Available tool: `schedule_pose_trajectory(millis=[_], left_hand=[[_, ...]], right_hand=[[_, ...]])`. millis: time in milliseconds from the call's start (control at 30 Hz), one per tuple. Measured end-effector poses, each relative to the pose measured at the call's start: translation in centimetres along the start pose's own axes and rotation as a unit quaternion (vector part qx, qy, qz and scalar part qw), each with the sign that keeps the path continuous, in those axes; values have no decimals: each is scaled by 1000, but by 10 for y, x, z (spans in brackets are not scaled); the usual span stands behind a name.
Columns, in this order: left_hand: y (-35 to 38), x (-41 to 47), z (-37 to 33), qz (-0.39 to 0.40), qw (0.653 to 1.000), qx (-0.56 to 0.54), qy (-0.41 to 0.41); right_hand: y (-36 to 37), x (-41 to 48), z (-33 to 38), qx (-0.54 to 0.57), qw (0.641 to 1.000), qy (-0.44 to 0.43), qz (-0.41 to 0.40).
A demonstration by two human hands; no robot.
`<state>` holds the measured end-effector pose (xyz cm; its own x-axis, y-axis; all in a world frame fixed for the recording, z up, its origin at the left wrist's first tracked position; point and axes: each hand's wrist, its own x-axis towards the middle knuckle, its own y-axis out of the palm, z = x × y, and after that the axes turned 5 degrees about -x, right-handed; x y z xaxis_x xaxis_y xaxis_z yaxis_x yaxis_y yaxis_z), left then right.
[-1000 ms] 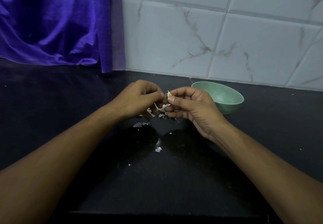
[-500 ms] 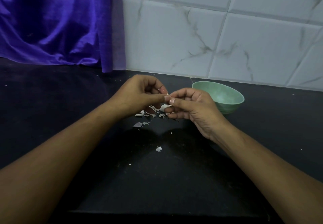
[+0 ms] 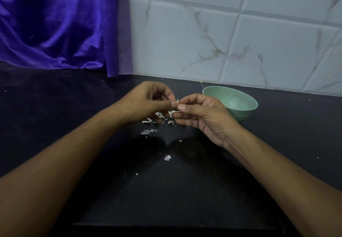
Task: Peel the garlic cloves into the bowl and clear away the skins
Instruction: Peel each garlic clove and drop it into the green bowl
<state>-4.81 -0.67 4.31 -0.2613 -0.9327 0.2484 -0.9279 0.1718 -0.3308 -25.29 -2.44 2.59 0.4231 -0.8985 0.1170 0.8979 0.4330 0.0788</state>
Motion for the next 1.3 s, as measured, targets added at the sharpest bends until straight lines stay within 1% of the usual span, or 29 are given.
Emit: schedule_pose_trajectory(millis=[100, 300, 533, 767, 933, 1100, 1300], left_hand=[[1, -2, -1, 13, 1000, 22, 16], [1, -4, 1, 18, 997, 62, 34], [2, -4, 2, 25, 998, 58, 24], [-6, -1, 6, 5, 991, 133, -3], [-10, -2, 6, 24, 989, 145, -19], [-9, -1, 5, 5, 994, 105, 17], [-5, -2, 0, -29, 991, 115, 57]], right_hand=[[0, 0, 1, 17, 1000, 15, 15], [0, 0, -1, -30, 999, 13, 25], [0, 1, -1, -19, 1000, -3, -11], [0, 3, -3, -20, 999, -12, -31], [0, 3, -1, -5, 997, -40, -62], [0, 1, -1, -18, 998, -40, -44], [1, 0, -1, -56, 997, -42, -44]])
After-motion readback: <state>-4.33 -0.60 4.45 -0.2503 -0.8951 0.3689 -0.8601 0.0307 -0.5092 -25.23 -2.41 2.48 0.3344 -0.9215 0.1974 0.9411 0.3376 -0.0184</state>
